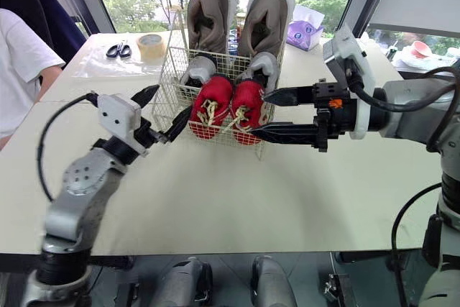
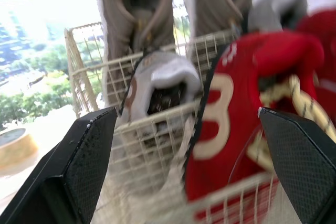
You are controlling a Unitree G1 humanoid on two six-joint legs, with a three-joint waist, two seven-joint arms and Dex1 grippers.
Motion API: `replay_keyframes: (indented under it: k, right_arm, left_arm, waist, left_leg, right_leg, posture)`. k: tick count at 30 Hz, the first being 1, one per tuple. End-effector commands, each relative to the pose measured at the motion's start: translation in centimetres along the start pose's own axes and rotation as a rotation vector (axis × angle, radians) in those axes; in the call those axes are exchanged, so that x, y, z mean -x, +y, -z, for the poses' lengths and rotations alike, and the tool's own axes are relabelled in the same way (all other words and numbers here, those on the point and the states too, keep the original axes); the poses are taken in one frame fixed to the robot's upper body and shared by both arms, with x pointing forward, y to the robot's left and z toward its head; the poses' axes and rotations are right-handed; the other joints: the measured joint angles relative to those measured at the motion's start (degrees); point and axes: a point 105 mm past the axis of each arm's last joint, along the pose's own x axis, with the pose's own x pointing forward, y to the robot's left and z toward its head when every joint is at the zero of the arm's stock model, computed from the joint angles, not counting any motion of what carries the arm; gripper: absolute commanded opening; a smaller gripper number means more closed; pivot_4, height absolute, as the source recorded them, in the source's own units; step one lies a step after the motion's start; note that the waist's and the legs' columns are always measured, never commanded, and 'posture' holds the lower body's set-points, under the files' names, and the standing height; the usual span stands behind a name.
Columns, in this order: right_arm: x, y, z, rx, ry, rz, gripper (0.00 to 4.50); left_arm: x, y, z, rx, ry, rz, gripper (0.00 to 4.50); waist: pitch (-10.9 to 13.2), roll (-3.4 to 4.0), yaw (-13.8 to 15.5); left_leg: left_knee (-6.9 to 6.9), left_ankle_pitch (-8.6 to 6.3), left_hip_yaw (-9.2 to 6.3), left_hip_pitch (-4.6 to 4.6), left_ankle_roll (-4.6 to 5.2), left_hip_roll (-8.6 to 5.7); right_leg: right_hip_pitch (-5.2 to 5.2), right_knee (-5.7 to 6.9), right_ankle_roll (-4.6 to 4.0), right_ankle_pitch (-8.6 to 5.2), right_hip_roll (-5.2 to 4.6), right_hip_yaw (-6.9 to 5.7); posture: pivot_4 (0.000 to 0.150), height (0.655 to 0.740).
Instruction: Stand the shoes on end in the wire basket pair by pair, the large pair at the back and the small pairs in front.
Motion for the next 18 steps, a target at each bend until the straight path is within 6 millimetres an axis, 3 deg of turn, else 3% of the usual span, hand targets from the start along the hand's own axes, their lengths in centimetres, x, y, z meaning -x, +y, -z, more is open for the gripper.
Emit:
replay_keyframes:
  k: [1, 3, 5, 8, 13, 18]
  right_arm:
    - [2.0, -0.6, -1.1, -0.024, -0.100, 0.047, 4.50]
    - [2.6, -1.0, -0.2, -0.076, -0.109, 0.067, 4.50]
    - [2.7, -1.3, 1.1, -0.115, -0.091, 0.083, 4.50]
    - [2.5, -1.6, 2.8, -0.161, -0.080, 0.088, 4.50]
    - [2.6, -1.2, 5.6, -0.239, -0.050, 0.095, 4.50]
    - [2.7, -1.6, 8.1, -0.297, -0.021, 0.133, 4.50]
  left_arm:
    - [1.7, 3.7, -1.7, -0.189, 0.052, -0.043, 4.40]
    - [2.3, 6.2, -1.7, -0.223, 0.114, -0.087, 4.40]
    - [2.8, 7.4, -1.7, -0.187, 0.136, -0.115, 4.40]
    - [3.7, 8.4, -1.5, 0.108, 0.102, -0.179, 4.40]
    - [7.8, 5.7, 0.5, 0.412, 0.201, -0.027, 4.40]
    - [11.2, 2.2, 3.1, 0.460, 0.429, 0.109, 4.40]
  waist:
    - [0.0, 0.04, 0.0]
    - [0.0, 0.03, 0.2]
    - [0.0, 0.04, 0.2]
    - [0.0, 0.05, 0.1]
    - [0.0, 0.03, -0.5]
    - [0.0, 0.06, -0.3]
  left_leg:
    - [0.00, 0.00, 0.02, 0.01, 0.00, -0.01]
    - [0.00, 0.01, 0.01, 0.01, -0.01, 0.00]
    - [0.00, 0.01, -0.02, 0.02, -0.01, -0.01]
    - [0.00, -0.02, 0.03, 0.04, 0.04, -0.03]
    - [-0.01, -0.02, 0.03, 0.11, 0.03, 0.00]
    - [-0.06, -0.01, 0.03, 0.19, -0.04, 0.01]
  right_leg:
    - [0.00, -0.01, -0.01, -0.01, 0.00, 0.00]
    - [0.01, -0.01, -0.09, -0.05, 0.01, 0.00]
    - [0.10, -0.08, -0.10, -0.06, 0.01, -0.03]
    - [0.16, -0.18, -0.02, -0.02, -0.04, 0.00]
    - [0.15, -0.07, 0.23, 0.00, -0.02, 0.01]
    - [0.17, -0.05, 0.00, -0.15, 0.01, 0.01]
  posture:
    - [0.150, 0.7400]
    - [0.150, 0.7400]
    - [0.150, 0.7400]
    - [0.150, 0.7400]
    - [0.150, 0.7400]
    - [0.150, 0.7400]
